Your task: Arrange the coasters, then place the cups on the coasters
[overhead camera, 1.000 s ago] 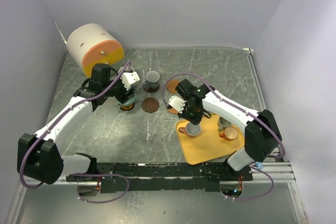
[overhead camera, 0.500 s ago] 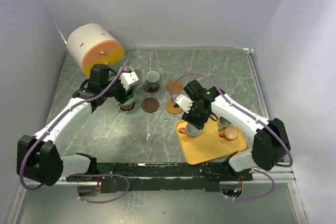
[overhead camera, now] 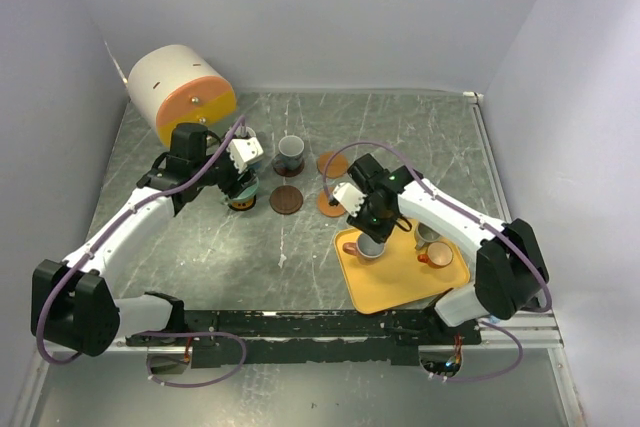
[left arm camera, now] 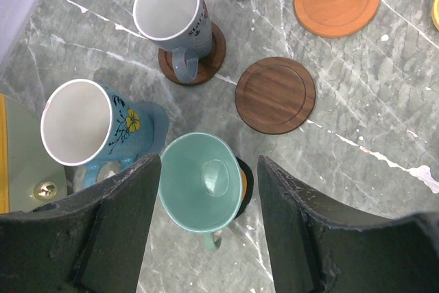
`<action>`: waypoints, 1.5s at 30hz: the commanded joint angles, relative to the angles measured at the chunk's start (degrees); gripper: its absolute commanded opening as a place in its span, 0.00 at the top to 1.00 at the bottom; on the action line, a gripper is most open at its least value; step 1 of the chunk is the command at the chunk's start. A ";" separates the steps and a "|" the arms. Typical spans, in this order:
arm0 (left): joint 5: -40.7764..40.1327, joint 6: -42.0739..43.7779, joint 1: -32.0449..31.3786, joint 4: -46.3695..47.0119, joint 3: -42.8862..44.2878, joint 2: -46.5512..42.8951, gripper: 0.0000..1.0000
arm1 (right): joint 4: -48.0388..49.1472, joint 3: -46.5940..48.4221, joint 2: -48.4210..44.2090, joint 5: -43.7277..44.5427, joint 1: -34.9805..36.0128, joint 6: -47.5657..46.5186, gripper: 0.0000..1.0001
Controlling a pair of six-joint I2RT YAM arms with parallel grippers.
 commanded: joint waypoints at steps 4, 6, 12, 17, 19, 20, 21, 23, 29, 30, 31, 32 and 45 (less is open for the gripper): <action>0.48 0.75 0.43 1.66 -1.03 -1.46 0.30 | 2.33 3.57 1.32 -1.62 -0.15 -1.10 0.85; 0.47 0.81 0.42 1.83 -1.12 -1.39 0.30 | 2.79 4.26 1.52 -2.37 -0.13 -1.70 0.89; 0.62 0.98 0.48 1.69 -1.19 -1.60 0.30 | 2.51 5.70 3.15 -4.00 0.05 -3.78 1.00; 2.72 1.05 0.51 2.27 -1.96 -2.39 0.30 | 1.14 8.58 2.88 -6.09 0.10 -6.67 1.00; 5.80 2.19 0.68 1.41 -2.09 -2.74 0.30 | 0.32 10.46 2.82 -6.72 0.14 -8.00 1.00; 8.03 2.80 0.69 0.70 -2.10 -2.96 0.31 | 0.15 11.39 2.92 -7.16 0.10 -8.60 1.00; 10.49 4.21 0.69 -0.15 -2.10 -3.28 0.31 | 0.12 12.44 3.09 -7.69 0.16 -9.12 1.00; 16.00 8.15 0.69 -1.64 -2.42 -3.83 0.31 | 0.13 14.60 3.80 -9.14 0.14 -10.10 1.00; 23.89 16.77 -0.70 -10.35 1.91 -1.00 0.32 | -2.47 25.12 10.14 -13.26 0.21 -10.47 1.00; 24.32 17.23 -1.12 -10.73 2.41 -0.72 0.33 | -2.75 26.71 11.05 -14.03 0.21 -10.34 1.00; 24.65 17.42 -1.65 -10.42 2.54 -0.61 0.33 | -2.82 28.28 11.89 -14.85 0.22 -10.25 1.00; 24.85 17.44 -2.35 -9.60 2.36 -0.58 0.33 | -2.83 29.64 12.74 -15.47 0.19 -10.04 1.00; 20.10 8.97 -12.58 3.53 2.97 6.33 0.33 | -2.92 38.76 18.53 -18.93 0.76 -6.79 1.00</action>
